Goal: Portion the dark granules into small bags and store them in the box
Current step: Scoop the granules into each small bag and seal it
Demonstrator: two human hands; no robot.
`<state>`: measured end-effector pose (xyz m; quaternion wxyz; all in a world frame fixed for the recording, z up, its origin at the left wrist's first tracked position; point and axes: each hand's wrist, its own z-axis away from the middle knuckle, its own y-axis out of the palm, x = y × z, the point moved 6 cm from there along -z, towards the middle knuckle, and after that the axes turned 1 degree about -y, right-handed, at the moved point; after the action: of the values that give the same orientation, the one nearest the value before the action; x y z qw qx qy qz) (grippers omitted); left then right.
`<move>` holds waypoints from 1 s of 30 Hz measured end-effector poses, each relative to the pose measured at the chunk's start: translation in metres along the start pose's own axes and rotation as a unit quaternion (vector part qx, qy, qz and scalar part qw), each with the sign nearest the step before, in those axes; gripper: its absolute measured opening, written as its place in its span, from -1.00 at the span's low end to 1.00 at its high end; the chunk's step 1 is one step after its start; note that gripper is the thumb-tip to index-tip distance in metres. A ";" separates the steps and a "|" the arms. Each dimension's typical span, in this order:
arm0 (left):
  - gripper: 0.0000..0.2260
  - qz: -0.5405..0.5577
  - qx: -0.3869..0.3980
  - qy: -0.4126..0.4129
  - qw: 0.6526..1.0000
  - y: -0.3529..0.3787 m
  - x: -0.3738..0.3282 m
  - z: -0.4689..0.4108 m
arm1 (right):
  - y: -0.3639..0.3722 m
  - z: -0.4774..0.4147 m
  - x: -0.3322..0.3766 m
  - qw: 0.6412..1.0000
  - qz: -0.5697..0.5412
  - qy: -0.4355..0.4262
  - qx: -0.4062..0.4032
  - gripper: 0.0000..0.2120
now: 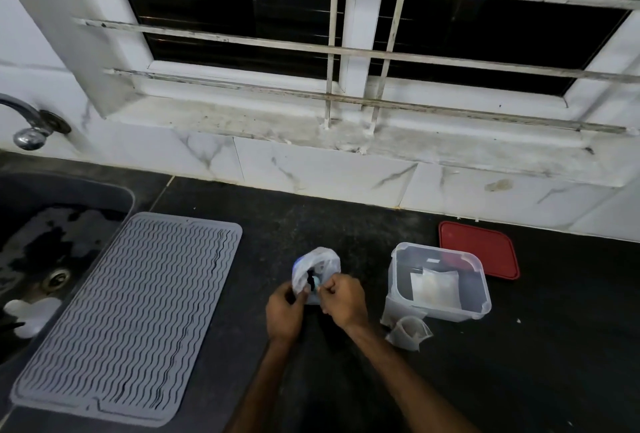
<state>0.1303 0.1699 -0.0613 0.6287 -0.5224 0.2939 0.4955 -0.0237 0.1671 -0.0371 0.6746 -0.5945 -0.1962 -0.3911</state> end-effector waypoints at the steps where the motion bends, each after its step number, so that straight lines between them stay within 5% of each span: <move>1: -0.90 -0.002 0.002 0.001 1.000 0.001 -0.001 -0.001 | 0.001 0.001 -0.003 0.999 -0.029 0.013 -0.001 -0.69; 13: -0.86 0.075 -0.026 -0.093 0.993 -0.008 0.024 -0.007 | 0.004 0.011 -0.029 0.937 -0.295 0.182 0.032 -0.90; 15: -0.84 0.081 -0.022 -0.097 0.992 -0.007 0.024 -0.004 | 0.003 0.013 -0.029 0.940 -0.286 0.185 0.033 -0.89; 19: -0.86 0.066 0.002 -0.063 0.996 -0.003 0.019 -0.002 | -0.008 0.006 -0.022 0.993 -0.087 0.075 -0.016 -0.81; 22: -0.89 0.064 0.005 -0.056 0.996 -0.001 0.020 0.000 | -0.004 0.005 -0.012 0.999 -0.004 0.030 -0.018 -0.79; 30: -0.94 0.073 0.026 -0.075 0.994 0.000 0.008 -0.001 | -0.004 0.010 -0.020 0.973 -0.191 0.128 -0.004 -0.85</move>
<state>0.1328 0.1711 -0.0687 0.6242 -0.4445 0.2962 0.5701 -0.0368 0.1825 -0.0467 0.6046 -0.4931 -0.2167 -0.5868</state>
